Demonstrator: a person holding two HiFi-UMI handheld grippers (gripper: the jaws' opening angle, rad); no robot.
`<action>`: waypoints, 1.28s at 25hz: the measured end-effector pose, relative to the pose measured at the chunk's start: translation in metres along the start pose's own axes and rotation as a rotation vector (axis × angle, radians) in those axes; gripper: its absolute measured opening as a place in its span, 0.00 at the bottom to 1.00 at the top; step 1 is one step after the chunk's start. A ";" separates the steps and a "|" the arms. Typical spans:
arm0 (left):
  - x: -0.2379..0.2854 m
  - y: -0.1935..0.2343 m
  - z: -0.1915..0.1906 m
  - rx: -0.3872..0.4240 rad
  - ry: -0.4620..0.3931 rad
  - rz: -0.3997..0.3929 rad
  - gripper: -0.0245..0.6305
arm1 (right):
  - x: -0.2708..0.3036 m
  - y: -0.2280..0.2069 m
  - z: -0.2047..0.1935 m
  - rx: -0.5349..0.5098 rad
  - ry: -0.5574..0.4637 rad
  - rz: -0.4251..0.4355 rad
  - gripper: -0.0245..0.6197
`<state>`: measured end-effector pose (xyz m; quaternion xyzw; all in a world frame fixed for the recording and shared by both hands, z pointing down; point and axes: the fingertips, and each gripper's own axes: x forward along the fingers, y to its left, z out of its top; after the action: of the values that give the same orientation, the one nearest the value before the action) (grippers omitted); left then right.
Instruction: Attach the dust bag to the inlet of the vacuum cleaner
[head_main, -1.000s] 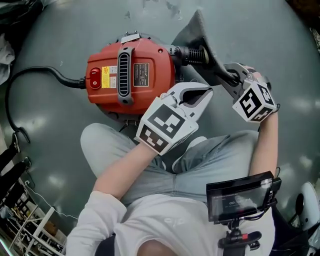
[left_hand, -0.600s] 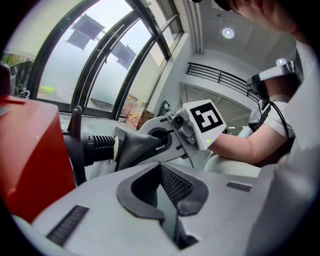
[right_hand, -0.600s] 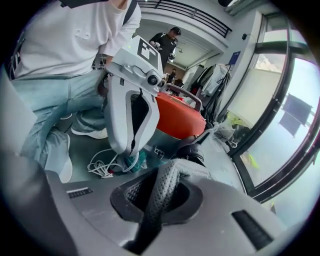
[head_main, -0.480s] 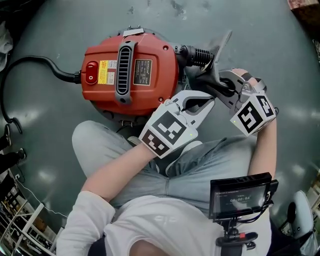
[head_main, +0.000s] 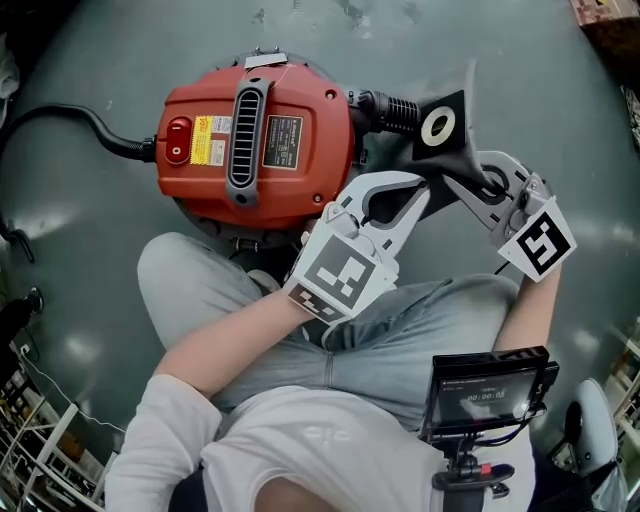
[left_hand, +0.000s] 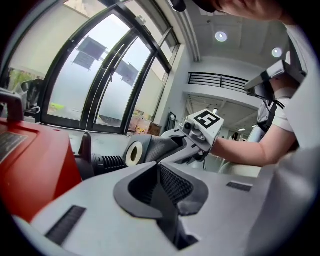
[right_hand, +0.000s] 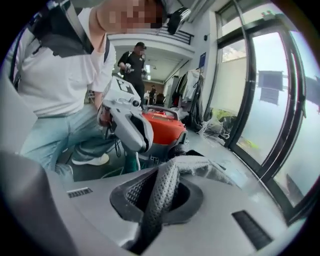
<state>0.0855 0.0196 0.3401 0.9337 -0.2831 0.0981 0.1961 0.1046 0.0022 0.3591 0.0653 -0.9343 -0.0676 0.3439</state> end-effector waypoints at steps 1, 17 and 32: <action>0.000 0.000 0.000 0.001 0.001 0.010 0.05 | 0.001 0.002 -0.002 -0.043 0.033 0.005 0.06; 0.007 -0.010 0.015 0.058 0.020 -0.051 0.26 | -0.013 0.035 0.018 -0.399 0.214 0.029 0.06; 0.002 -0.008 0.015 -0.604 -0.011 -0.210 0.26 | 0.005 0.029 -0.006 -0.915 0.428 -0.302 0.07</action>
<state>0.0921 0.0184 0.3252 0.8580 -0.2025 -0.0164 0.4717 0.1032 0.0291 0.3719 0.0548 -0.6983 -0.5024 0.5069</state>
